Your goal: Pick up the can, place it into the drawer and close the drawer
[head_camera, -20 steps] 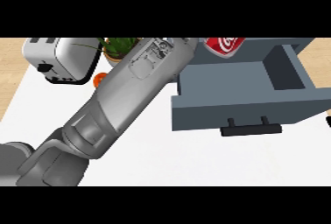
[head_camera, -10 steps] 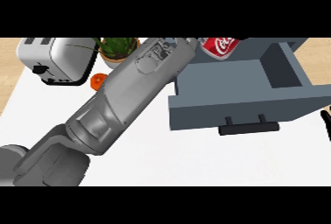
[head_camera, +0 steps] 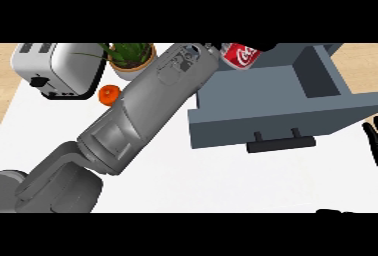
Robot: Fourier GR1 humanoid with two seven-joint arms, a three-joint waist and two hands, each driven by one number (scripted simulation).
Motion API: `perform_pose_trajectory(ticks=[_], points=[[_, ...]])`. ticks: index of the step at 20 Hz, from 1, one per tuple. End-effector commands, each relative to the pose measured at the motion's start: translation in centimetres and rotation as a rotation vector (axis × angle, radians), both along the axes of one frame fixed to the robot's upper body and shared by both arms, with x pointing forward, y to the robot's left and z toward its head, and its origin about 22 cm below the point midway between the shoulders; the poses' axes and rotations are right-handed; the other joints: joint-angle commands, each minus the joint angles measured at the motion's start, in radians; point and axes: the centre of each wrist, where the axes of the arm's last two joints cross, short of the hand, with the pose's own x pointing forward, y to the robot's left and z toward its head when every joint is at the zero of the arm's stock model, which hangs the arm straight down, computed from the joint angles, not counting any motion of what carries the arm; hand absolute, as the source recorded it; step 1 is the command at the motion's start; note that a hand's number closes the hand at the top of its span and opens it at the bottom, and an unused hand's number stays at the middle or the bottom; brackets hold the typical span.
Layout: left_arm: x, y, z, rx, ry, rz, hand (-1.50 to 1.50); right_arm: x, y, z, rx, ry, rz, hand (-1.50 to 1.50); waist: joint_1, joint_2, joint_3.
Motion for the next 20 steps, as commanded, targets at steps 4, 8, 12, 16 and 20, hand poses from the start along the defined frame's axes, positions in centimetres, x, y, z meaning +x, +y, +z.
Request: perform_pose_trajectory(ticks=[4,8,12,16,20], points=[[0.0,0.3,-1.8,0.046,-0.024,0.017,1.5,0.6,-0.6,-0.3,0.004,-0.021,0.021,-1.5,-0.03,0.007,0.001],[0.1,0.7,-2.8,0.069,-0.02,0.043,-1.5,0.9,-0.8,0.0,-0.033,-0.002,0.016,-1.5,-0.016,0.004,0.0],[0.1,0.9,-3.5,0.059,-0.024,0.098,-1.5,1.4,0.2,0.5,-0.018,-0.031,0.034,-1.5,-0.041,0.012,0.001],[0.0,1.1,-4.3,0.06,-0.037,0.12,-1.5,1.6,0.7,0.3,-0.019,-0.035,0.038,-1.5,-0.033,0.011,0.0],[-0.2,1.1,-4.5,0.033,-0.018,0.129,-1.5,1.3,0.6,0.9,-0.013,-0.034,0.044,-1.5,-0.024,0.005,-0.001]])
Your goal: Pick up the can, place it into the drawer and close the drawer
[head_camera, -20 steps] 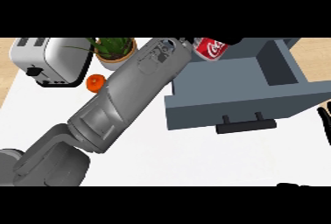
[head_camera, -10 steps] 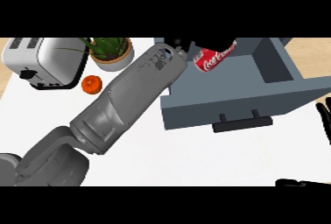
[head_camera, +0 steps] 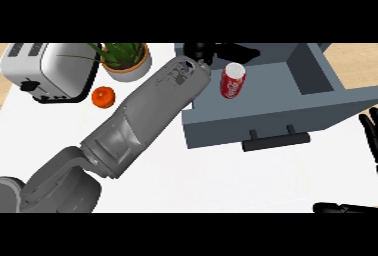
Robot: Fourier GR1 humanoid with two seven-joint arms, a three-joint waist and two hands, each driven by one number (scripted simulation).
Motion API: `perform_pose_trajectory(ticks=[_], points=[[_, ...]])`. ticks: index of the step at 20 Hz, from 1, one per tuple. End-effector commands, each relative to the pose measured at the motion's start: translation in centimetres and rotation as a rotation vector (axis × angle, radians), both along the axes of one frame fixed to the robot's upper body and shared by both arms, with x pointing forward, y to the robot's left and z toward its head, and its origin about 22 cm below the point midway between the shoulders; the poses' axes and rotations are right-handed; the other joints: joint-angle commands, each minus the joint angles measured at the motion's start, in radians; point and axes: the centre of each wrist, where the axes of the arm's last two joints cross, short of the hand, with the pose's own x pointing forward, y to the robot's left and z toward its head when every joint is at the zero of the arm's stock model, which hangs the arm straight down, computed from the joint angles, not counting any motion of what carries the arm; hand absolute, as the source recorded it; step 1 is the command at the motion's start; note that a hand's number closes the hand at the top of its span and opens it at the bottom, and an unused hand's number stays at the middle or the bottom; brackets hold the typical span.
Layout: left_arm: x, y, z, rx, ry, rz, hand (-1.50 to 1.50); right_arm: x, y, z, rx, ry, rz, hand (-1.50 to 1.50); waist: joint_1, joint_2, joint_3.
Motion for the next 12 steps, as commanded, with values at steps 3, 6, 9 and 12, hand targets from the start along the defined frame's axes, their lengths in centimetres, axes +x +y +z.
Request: perform_pose_trajectory(ticks=[3,6,9,12], points=[[-0.1,0.2,-0.6,-0.038,-0.006,0.027,-1.5,-0.2,0.8,0.7,-0.046,-0.035,-0.001,-1.5,0.003,0.0,-0.001],[0.0,-0.4,0.9,-0.059,-0.009,0.039,-1.5,-1.0,0.1,2.4,-0.159,-0.078,-0.037,-1.5,0.001,-0.004,-0.001],[0.0,-0.4,1.1,-0.099,0.002,0.025,-1.5,-1.0,0.2,3.0,-0.284,-0.119,-0.053,-1.5,0.018,-0.005,-0.002],[-0.5,-0.2,-0.3,-0.12,0.002,0.009,-1.5,-0.3,0.4,3.7,-0.354,-0.153,-0.026,-1.5,0.019,-0.004,-0.001]])
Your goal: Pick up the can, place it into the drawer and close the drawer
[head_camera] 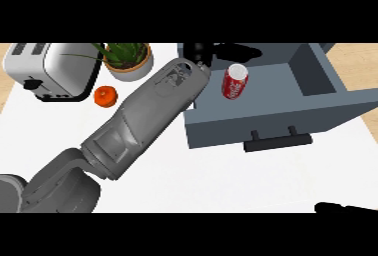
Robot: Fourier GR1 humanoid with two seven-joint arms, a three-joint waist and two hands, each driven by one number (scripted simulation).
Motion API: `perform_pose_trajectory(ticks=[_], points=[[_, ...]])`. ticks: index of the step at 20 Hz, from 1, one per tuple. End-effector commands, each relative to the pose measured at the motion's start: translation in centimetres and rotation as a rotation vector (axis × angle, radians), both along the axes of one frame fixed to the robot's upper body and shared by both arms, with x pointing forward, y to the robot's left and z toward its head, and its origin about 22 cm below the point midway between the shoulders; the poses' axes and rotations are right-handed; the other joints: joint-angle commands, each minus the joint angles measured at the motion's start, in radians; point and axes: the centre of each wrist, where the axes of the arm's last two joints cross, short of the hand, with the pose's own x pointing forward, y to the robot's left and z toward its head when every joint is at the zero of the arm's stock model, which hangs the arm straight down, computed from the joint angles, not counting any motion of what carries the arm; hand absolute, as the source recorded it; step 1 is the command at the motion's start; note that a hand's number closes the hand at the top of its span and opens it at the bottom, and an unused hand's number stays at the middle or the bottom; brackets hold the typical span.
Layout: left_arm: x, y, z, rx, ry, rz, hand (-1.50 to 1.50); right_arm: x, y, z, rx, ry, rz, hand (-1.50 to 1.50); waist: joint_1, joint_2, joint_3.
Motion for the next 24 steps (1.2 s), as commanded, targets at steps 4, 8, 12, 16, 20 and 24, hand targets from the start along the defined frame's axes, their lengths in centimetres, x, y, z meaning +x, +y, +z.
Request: perform_pose_trajectory(ticks=[4,8,12,16,20,24], points=[[-0.7,-1.2,1.5,-0.09,-0.004,-0.012,-1.5,0.4,1.5,1.5,-0.185,-0.072,0.008,-1.5,0.018,-0.008,0.0],[-0.1,-0.8,1.9,-0.103,-0.046,-0.003,-1.5,1.6,1.7,1.0,-0.343,-0.083,-0.009,-1.5,0.046,-0.006,0.0],[-0.4,-0.9,1.7,-0.097,-0.058,0.003,-1.5,2.3,2.0,-0.5,-0.507,-0.067,-0.044,-1.5,0.066,-0.012,0.0],[-0.7,-1.9,3.0,-0.084,-0.058,0.0,-1.5,4.9,3.4,-0.3,-0.644,-0.044,-0.099,-1.5,0.098,-0.018,-0.001],[-0.5,-1.6,3.3,-0.106,-0.022,-0.019,-1.5,6.1,3.8,-2.9,-0.775,-0.008,-0.096,-1.5,0.118,-0.024,-0.001],[-0.8,-1.5,4.7,-0.116,-0.024,-0.021,-1.5,7.4,4.3,-5.2,-0.875,0.051,-0.158,-1.5,0.14,-0.034,-0.001]])
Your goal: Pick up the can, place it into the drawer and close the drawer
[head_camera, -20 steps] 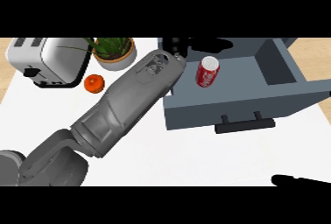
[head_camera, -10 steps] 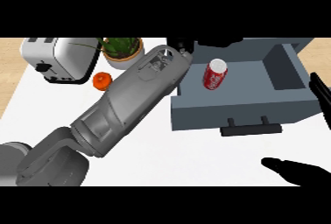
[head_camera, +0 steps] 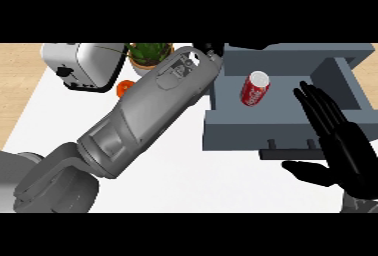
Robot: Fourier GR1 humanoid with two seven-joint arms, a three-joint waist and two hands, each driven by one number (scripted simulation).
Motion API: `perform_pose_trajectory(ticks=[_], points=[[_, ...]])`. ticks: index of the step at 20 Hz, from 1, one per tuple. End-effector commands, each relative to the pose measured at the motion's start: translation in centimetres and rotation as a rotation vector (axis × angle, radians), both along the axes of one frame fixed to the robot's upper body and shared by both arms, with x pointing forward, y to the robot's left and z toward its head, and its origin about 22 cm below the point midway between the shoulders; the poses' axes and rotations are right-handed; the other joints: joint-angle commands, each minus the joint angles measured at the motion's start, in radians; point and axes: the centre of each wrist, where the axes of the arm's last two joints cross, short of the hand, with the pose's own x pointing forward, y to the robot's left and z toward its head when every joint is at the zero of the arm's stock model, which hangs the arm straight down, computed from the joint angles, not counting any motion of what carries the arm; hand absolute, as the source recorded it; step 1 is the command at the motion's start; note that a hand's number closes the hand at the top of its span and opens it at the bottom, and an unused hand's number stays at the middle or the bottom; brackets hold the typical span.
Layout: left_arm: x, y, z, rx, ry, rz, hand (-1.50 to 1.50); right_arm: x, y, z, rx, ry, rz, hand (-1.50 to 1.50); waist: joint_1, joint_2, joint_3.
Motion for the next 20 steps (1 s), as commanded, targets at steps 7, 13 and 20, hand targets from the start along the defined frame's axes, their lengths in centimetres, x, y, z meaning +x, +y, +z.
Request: perform_pose_trajectory(ticks=[7,13,20], points=[[0.1,3.1,1.5,-0.014,0.014,0.037,-1.5,5.0,1.8,-6.6,-0.046,0.002,-0.105,-1.5,0.03,-0.007,0.0],[-0.1,6.4,1.1,0.004,0.02,0.035,-1.5,7.0,-0.5,-9.1,-0.062,-0.003,-0.148,-1.5,0.046,-0.01,0.001],[-0.5,9.3,3.3,0.001,0.032,0.019,-1.5,9.9,1.7,-11.0,-0.135,0.001,-0.189,-1.5,0.064,-0.003,0.001]])
